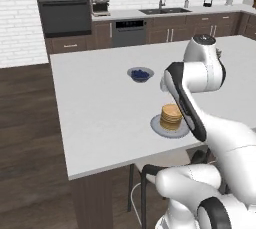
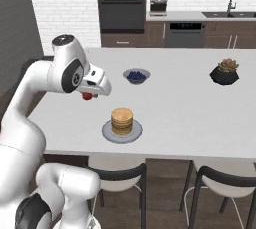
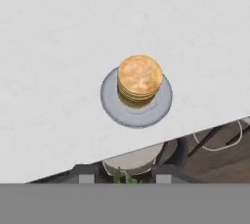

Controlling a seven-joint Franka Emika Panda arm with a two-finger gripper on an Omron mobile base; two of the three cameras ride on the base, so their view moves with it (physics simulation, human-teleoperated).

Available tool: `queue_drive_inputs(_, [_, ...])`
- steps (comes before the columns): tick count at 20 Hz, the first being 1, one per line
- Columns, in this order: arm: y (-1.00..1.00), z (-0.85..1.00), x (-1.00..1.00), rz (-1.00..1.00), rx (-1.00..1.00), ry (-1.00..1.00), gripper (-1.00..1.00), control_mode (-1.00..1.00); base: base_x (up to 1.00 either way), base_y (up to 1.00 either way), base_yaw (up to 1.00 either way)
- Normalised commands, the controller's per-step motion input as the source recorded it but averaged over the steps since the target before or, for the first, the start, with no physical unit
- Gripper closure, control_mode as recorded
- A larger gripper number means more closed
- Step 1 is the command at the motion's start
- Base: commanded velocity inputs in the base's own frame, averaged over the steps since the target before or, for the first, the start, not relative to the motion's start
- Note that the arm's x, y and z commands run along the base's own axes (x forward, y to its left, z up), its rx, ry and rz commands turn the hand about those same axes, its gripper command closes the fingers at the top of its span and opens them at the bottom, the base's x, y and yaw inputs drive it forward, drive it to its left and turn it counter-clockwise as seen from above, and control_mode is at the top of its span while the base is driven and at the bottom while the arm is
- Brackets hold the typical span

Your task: Take the strawberry from the fridge and place it on top of the pancake, located on the dining counter.

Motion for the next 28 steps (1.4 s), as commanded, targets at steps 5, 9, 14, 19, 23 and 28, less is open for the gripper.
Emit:
queue_drive_inputs(5, [-0.8, -0.69, 0.93, -0.03, 0.05, 0.39, 1.0, -1.0, 0.0, 0.0, 0.0])
queue_drive_inputs(9, [-0.43, -0.78, 0.45, -0.03, 0.01, 0.1, 1.0, -1.0, 0.0, 0.0, 0.0])
queue_drive_inputs(14, [0.0, -0.52, 0.49, -0.05, 0.0, 0.01, 1.0, -1.0, 0.0, 0.0, 0.0])
queue_drive_inputs(19, [0.09, -0.3, 0.77, -0.02, 0.0, 0.0, 1.0, -1.0, 0.0, 0.0, 0.0])
queue_drive_inputs(23, [0.0, -0.23, 0.65, 0.0, 0.0, -0.01, 1.0, -1.0, 0.0, 0.0, 0.0])
queue_drive_inputs(28, [0.01, -0.25, 0.2, 0.0, 0.0, -0.07, 1.0, -1.0, 0.0, 0.0, 0.0])
